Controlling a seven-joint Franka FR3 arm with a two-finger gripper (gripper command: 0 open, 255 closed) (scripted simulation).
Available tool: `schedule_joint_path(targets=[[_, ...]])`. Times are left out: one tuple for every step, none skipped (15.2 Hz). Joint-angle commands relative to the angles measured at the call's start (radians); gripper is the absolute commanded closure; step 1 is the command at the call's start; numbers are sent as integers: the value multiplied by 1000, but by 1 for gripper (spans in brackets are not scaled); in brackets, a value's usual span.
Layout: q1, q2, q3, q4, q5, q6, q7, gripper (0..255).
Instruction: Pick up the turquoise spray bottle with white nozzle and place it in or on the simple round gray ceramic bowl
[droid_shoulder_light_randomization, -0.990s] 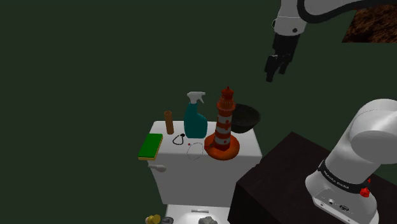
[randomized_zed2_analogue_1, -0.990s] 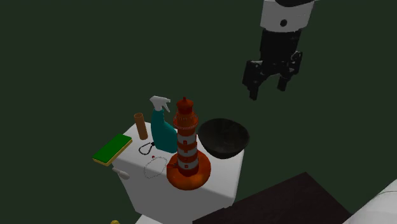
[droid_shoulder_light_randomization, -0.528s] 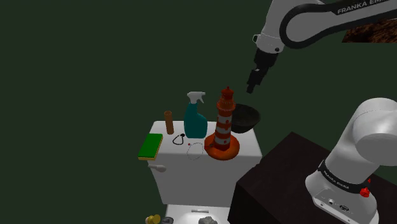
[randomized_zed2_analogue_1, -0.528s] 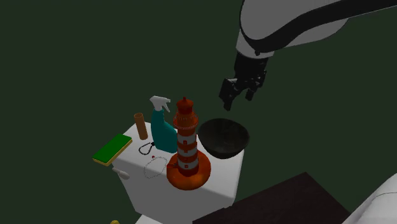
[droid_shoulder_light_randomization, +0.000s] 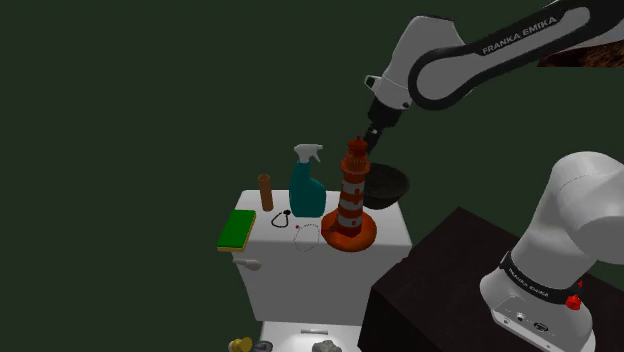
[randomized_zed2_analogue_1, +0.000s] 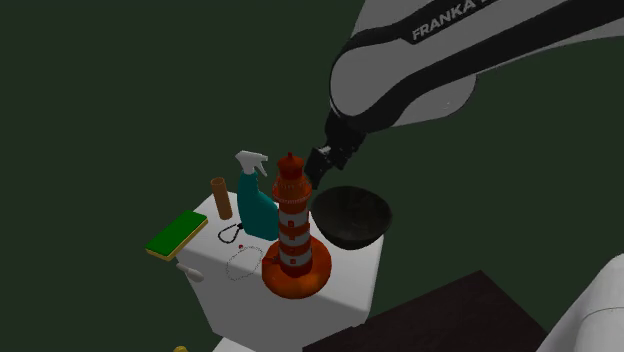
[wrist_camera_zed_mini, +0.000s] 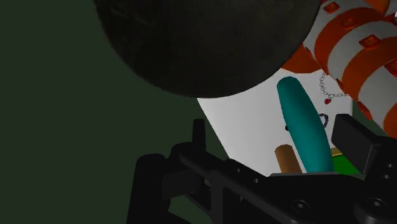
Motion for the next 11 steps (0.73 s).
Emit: schedule_joint_path(targets=[[58, 59, -19, 1, 49, 96, -74, 0], [89, 86, -31, 4, 78, 136, -115, 0], [124, 114, -47, 8, 110, 175, -159, 0], [163, 141, -65, 14, 145, 213, -205, 0], [209, 168, -89, 21, 181, 249, -254, 0], [261, 195, -119, 30, 222, 283, -307, 0], [311, 221, -145, 40, 273, 314, -368, 0], [358, 249, -167, 52, 335, 341, -438, 0], [404, 272, -190, 65, 396, 363, -505, 0], [415, 290, -195, 70, 419, 374, -522, 0], [426, 307, -201, 76, 443, 384, -540, 0]])
